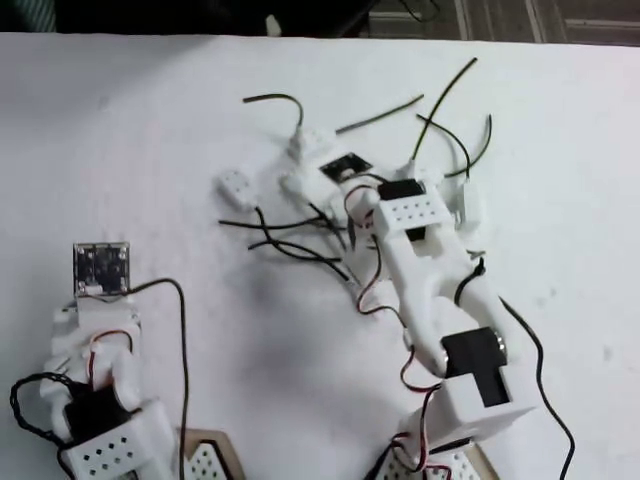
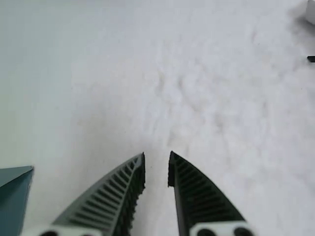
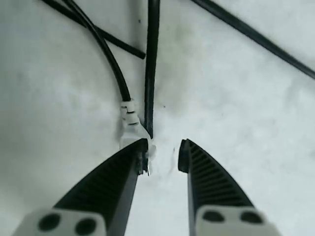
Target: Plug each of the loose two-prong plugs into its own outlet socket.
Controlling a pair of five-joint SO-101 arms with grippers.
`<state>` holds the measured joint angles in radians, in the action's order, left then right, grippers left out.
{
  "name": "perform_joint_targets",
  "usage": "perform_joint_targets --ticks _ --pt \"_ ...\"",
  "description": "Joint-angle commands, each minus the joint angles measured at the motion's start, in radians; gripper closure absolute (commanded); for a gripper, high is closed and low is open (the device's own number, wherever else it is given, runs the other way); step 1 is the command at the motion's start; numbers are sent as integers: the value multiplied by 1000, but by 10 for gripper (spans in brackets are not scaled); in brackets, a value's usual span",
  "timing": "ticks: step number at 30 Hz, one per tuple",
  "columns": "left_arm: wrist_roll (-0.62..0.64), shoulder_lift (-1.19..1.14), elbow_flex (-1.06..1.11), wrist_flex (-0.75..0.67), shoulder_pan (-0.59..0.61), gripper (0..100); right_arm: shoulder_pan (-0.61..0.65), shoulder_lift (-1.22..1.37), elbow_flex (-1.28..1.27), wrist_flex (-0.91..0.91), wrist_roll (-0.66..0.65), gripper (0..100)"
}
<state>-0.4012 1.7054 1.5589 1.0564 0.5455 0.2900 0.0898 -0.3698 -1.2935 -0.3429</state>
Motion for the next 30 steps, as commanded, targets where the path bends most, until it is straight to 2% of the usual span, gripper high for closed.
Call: perform_joint_targets --ticks 1,10,20,25,30 --pt "-9 7 -3 -21 -12 898 42 -7 12 -10 20 888" --pt "-9 7 -2 -21 -12 898 56 2 -31 -2 61 886" --pt "-9 7 -2 -20 -12 898 56 127 -29 58 63 891" --pt "-9 7 -2 -20 -12 898 90 91 -35 54 98 982" --pt "-9 7 -2 -18 -12 898 143 84 -35 19 132 981"
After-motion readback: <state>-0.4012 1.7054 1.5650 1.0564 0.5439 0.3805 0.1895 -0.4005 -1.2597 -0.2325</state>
